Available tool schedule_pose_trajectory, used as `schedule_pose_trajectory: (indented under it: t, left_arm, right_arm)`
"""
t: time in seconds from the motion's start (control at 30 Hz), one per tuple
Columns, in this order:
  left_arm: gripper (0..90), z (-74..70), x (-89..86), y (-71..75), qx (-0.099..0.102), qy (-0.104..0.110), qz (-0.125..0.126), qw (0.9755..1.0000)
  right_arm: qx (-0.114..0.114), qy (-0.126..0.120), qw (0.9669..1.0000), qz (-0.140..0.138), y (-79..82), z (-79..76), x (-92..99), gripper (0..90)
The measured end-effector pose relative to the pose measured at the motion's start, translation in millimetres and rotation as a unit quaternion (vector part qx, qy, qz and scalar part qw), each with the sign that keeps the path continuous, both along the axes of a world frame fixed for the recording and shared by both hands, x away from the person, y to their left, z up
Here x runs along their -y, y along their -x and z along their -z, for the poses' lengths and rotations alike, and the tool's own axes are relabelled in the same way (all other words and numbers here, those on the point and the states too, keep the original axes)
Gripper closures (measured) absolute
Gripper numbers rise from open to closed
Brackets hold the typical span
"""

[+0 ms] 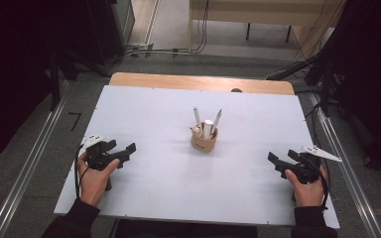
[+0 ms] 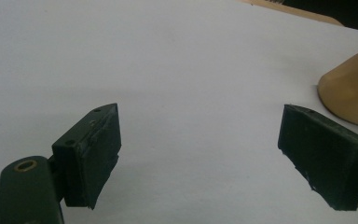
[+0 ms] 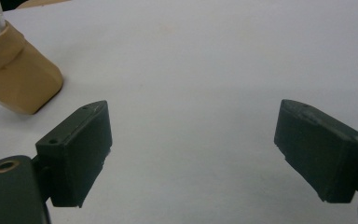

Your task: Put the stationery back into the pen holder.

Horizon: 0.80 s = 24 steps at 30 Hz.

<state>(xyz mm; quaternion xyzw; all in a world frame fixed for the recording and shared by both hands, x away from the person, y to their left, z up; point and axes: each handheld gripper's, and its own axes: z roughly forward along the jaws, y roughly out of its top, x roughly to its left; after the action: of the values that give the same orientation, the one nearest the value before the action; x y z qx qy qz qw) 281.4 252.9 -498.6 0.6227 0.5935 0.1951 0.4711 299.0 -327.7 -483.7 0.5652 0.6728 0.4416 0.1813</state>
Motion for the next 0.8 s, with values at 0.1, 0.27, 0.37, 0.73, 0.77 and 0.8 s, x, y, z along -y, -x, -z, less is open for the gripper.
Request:
schedule_pose_trajectory:
  t: [0.1,0.27,0.37,0.73,0.77,0.8]
  left_arm:
    - [14.4,1.3,-3.4,-1.0,-0.002,-0.002,-0.005,1.0000]
    - [14.4,3.0,-5.9,-2.6,-0.006,-0.006,-0.010,0.9999]
    - [14.4,3.5,-7.2,-3.4,-0.007,-0.006,-0.013,0.9999]
    - [14.4,6.5,-8.3,-6.4,-0.012,-0.011,-0.015,0.9998]
    - [14.4,6.8,-8.4,-6.5,-0.013,-0.011,-0.016,0.9997]
    - [14.4,7.0,-8.7,-6.8,-0.013,-0.012,-0.017,0.9997]
  right_arm:
    - [-0.001,0.001,1.0000,0.003,-0.6,1.0,1.9,9.8]
    - [-0.004,0.007,0.9999,0.015,-1.9,2.9,6.5,9.8]
    - [-0.005,0.010,0.9997,0.023,-2.7,4.0,10.5,9.8]
    - [-0.006,0.026,0.9988,0.042,-8.4,8.3,17.9,9.8]
    - [-0.007,0.027,0.9987,0.044,-8.4,8.5,18.0,9.8]
    - [-0.008,0.026,0.9986,0.045,-8.4,8.5,18.3,9.9]
